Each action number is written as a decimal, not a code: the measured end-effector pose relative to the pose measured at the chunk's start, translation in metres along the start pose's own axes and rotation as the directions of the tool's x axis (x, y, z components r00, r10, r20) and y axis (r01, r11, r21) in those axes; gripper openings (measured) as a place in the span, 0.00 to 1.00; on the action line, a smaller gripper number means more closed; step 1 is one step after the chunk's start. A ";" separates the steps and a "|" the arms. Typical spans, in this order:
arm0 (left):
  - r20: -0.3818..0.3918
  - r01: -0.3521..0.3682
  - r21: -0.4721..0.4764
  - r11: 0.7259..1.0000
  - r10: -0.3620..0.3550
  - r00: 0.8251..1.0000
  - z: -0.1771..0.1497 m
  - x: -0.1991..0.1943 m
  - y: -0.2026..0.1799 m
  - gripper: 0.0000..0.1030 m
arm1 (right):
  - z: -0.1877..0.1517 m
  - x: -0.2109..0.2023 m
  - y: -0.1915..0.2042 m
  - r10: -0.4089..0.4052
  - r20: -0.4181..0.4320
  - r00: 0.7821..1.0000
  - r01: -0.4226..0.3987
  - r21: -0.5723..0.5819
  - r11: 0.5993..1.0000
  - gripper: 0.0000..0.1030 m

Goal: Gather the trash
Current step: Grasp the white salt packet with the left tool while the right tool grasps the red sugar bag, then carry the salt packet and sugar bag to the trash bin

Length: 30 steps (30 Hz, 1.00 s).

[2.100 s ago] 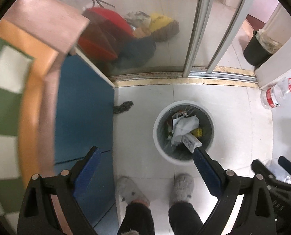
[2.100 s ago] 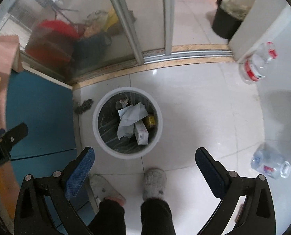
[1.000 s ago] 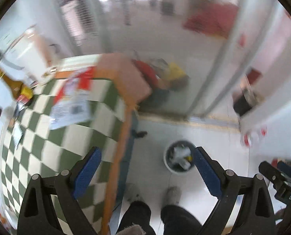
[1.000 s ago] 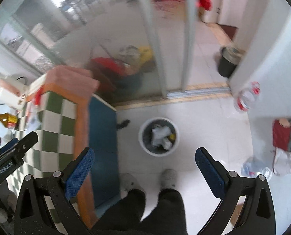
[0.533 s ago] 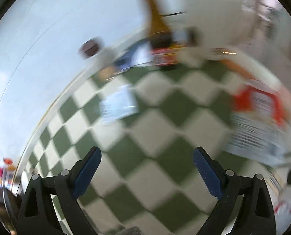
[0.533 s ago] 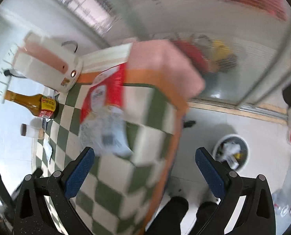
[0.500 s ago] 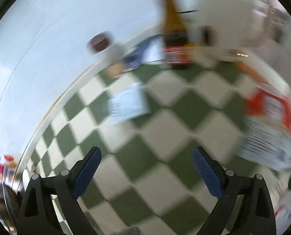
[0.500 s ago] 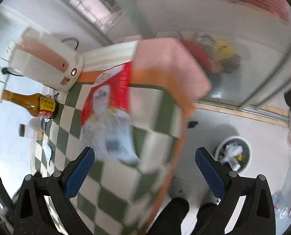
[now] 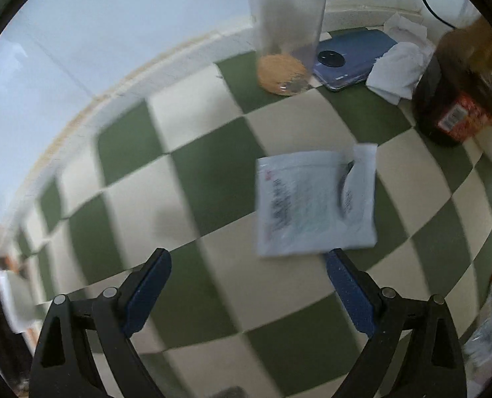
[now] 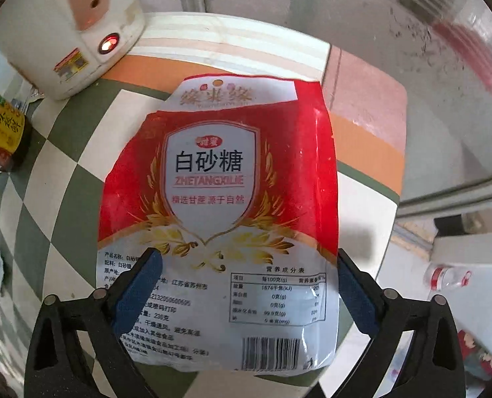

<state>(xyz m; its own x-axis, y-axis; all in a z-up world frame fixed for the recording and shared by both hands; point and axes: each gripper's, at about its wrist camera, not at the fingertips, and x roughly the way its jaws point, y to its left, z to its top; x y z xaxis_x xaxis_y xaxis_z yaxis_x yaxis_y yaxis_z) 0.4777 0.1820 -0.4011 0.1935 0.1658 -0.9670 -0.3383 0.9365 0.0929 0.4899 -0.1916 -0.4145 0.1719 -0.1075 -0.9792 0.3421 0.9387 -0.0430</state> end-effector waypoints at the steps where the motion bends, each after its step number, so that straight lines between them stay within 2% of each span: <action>1: -0.013 0.016 -0.007 1.000 -0.016 1.000 0.003 0.006 0.000 0.93 | 0.000 -0.003 0.005 -0.001 0.020 1.000 0.001 -0.003 1.000 0.83; 2: -0.035 0.043 -0.020 0.999 -0.044 0.998 0.008 0.015 0.001 0.93 | 0.001 -0.005 0.007 -0.004 0.033 0.999 0.004 -0.004 1.000 0.71; 3: -0.047 0.062 -0.032 0.998 -0.063 0.997 0.011 0.021 0.001 0.95 | 0.003 -0.008 0.007 -0.007 0.047 0.999 0.007 -0.001 1.000 0.63; 4: -0.030 0.078 -0.057 0.995 -0.080 0.996 0.015 0.024 0.004 0.94 | 0.004 -0.009 0.009 -0.007 0.051 0.999 0.007 0.000 1.000 0.49; 5: -0.024 0.082 -0.061 0.995 -0.083 0.996 0.019 0.024 0.004 0.94 | 0.006 -0.011 0.007 0.001 0.051 0.999 -0.001 0.004 1.000 0.39; 6: -0.021 0.082 -0.056 0.995 -0.084 0.996 0.022 0.025 0.003 0.94 | 0.006 -0.013 0.003 0.012 0.053 0.999 -0.012 0.011 1.000 0.34; 7: -0.012 0.083 -0.049 0.995 -0.084 0.996 0.025 0.025 0.001 0.88 | 0.006 -0.014 0.001 0.018 0.056 0.998 -0.019 0.016 1.000 0.22; 8: 0.014 0.084 -0.037 0.996 -0.084 0.996 0.026 0.022 0.000 0.75 | 0.006 -0.016 -0.002 0.028 0.057 0.998 -0.029 0.019 0.999 0.19; 9: 0.036 0.088 -0.015 0.996 -0.088 0.995 0.027 0.019 -0.003 0.67 | 0.006 -0.017 -0.002 0.040 0.061 0.997 -0.041 0.022 0.999 0.18; 11: 0.052 0.087 0.035 0.996 -0.088 0.995 0.028 0.013 -0.010 0.20 | 0.002 -0.022 -0.008 0.064 0.072 0.995 -0.066 0.027 0.997 0.12; 13: 0.041 0.100 0.058 0.993 -0.103 0.994 0.028 0.011 -0.012 0.12 | -0.003 -0.030 -0.012 0.101 0.089 0.991 -0.105 0.044 0.993 0.09; 18: 0.081 0.106 0.087 0.991 -0.113 0.990 0.014 -0.013 -0.011 0.10 | -0.015 -0.059 -0.022 0.178 0.149 0.973 -0.189 0.062 0.980 0.07; 22: 0.146 0.089 0.116 0.989 -0.106 0.984 -0.006 -0.047 -0.010 0.10 | -0.020 -0.085 -0.035 0.248 0.195 0.949 -0.264 0.060 0.963 0.07; 25: 0.174 0.086 0.140 0.986 -0.110 0.979 -0.027 -0.075 -0.013 0.10 | -0.025 -0.099 -0.044 0.270 0.223 0.937 -0.290 0.063 0.955 0.07; 30: 0.209 0.092 0.235 0.968 -0.143 0.968 -0.058 -0.120 -0.049 0.10 | -0.040 -0.120 -0.083 0.287 0.272 0.918 -0.323 0.097 0.941 0.06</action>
<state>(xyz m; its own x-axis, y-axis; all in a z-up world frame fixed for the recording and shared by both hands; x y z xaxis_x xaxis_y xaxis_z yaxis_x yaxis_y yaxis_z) 0.4178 0.0981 -0.3037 0.4277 0.0914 -0.8993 -0.0935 0.9940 0.0566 0.4042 -0.2436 -0.3015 0.5078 0.0817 -0.8576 0.3561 0.8865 0.2954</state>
